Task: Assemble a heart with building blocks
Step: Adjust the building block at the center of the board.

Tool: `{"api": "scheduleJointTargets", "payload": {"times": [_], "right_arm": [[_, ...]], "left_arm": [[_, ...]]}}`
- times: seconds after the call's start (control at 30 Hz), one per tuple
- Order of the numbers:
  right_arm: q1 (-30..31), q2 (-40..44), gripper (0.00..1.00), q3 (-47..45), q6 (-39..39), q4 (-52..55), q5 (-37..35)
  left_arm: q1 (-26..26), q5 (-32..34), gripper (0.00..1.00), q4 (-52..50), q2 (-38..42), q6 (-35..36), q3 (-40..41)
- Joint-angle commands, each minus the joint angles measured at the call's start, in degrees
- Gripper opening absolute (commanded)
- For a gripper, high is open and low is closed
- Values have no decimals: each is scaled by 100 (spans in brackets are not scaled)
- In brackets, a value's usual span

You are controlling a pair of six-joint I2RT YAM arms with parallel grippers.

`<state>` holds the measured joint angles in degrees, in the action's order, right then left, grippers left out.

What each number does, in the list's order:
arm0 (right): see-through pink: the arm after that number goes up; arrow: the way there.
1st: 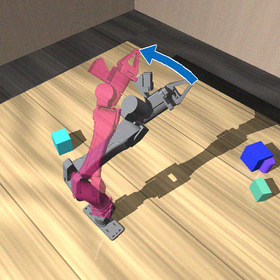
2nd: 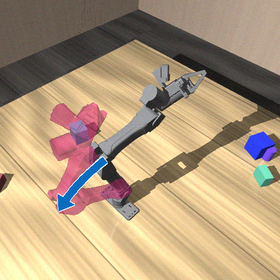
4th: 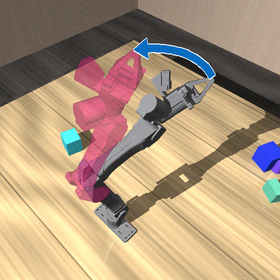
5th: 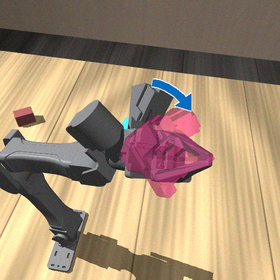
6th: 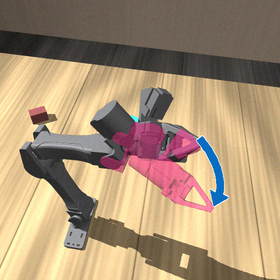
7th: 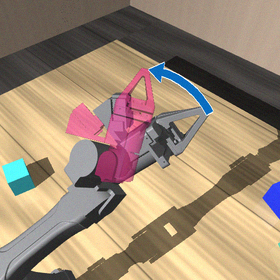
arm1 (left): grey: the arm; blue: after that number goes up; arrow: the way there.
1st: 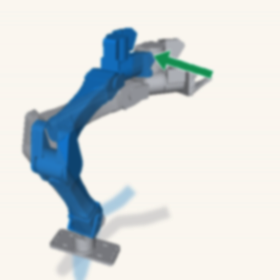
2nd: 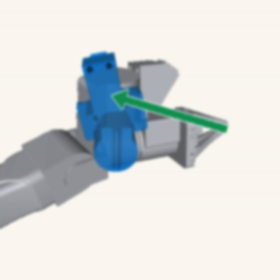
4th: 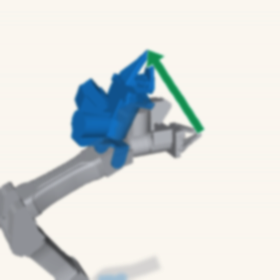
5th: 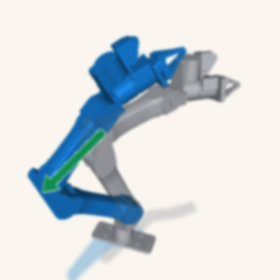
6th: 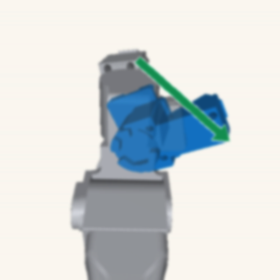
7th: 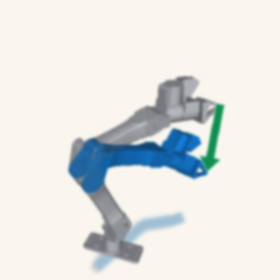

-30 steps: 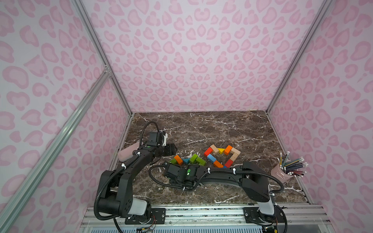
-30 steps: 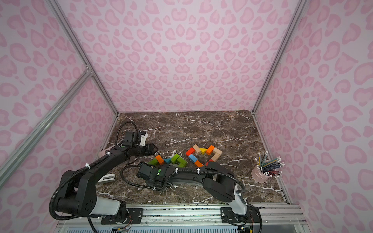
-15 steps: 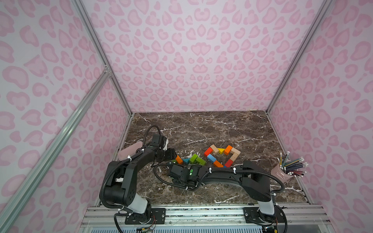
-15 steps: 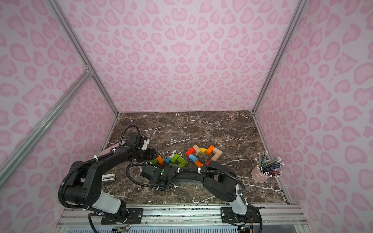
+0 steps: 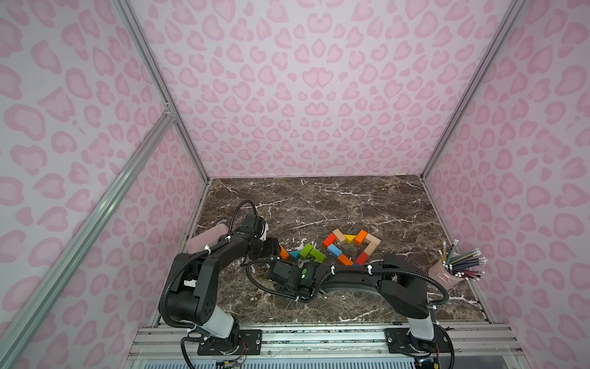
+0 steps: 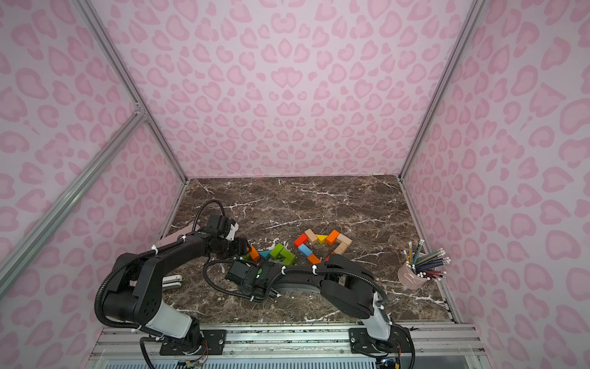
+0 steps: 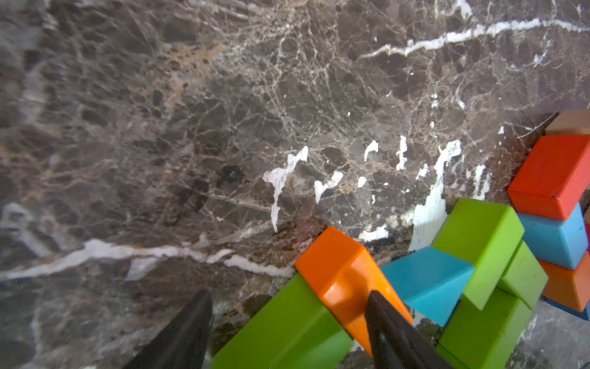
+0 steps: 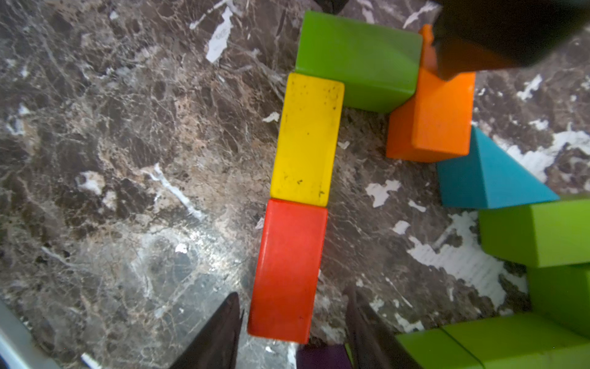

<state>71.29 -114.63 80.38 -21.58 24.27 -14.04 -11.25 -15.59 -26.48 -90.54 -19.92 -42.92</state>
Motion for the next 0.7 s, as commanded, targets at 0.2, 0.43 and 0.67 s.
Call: {"api": "scheduleJointTargets", "payload": {"times": [0.2,0.43,0.67], "right_arm": [[-53,-33,56,-39,-56,-39,-117],[-62,2,55,-111,-75,-39,-124],[-88,26,54,-154,-98,-55,-125]], "left_arm": [[-4,-81,78,60,102,3,61],[-27,-160,78,77,151,-15,101],[-46,-192,77,85,259,-56,171]]}}
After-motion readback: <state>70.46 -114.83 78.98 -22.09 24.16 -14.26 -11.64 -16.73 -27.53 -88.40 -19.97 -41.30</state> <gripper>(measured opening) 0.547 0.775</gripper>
